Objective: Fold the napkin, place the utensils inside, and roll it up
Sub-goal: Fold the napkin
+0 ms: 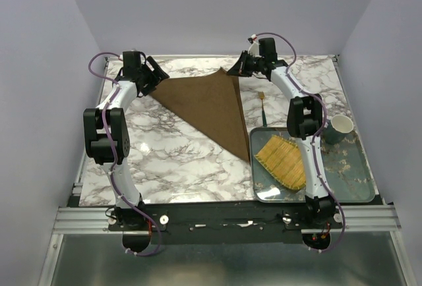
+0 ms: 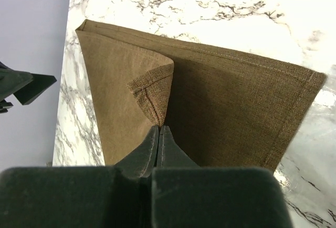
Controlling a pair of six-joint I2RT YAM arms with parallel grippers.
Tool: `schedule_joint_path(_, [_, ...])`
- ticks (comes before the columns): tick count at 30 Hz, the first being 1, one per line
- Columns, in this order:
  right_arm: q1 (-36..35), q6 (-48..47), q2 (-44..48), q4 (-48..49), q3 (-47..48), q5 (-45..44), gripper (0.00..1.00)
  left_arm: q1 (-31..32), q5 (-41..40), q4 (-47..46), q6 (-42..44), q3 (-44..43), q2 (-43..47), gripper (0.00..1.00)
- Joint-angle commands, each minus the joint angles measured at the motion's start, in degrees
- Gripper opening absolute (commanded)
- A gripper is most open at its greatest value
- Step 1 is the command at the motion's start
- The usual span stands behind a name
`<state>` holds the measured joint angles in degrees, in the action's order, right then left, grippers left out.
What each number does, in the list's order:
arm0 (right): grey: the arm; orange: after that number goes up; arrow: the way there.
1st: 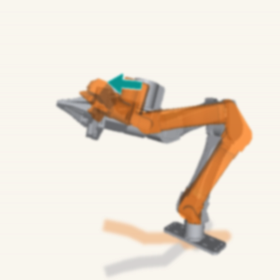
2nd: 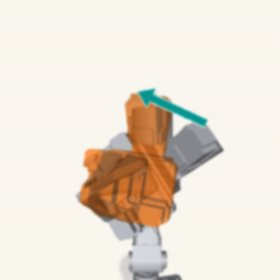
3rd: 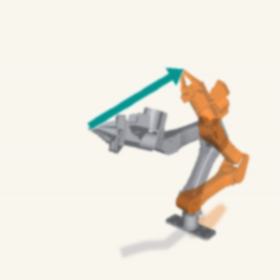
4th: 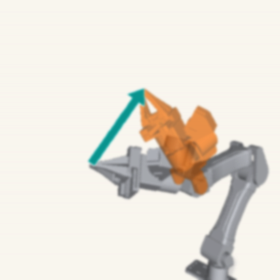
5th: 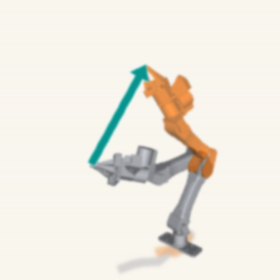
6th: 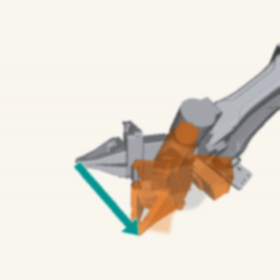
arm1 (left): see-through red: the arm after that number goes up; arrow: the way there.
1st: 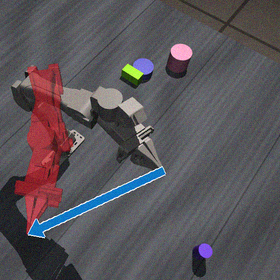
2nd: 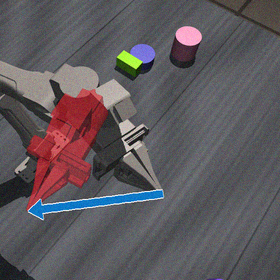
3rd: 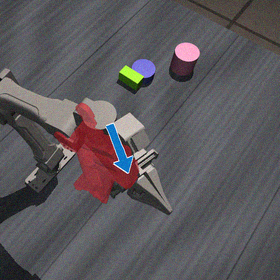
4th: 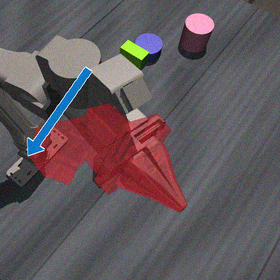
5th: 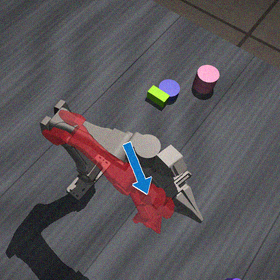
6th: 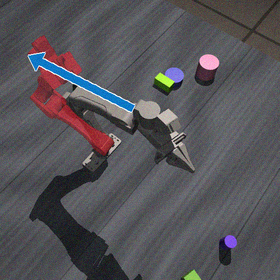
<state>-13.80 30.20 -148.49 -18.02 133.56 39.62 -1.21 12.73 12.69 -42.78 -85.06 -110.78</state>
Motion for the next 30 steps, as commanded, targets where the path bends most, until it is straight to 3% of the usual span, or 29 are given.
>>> schedule_joint_path(1, [0.27, -0.14, 1.97, 0.88, 0.57, 1.78, 0.01, -0.02, 0.98, -1.44, 0.25, -0.99, 0.65, 0.88])
schedule_joint_path(30, [-0.17, 0.65, 8.48, 8.53, -6.47, 4.15, 0.01, -0.19, 0.72, -1.35, 0.25, -0.81, 0.92, 0.88])
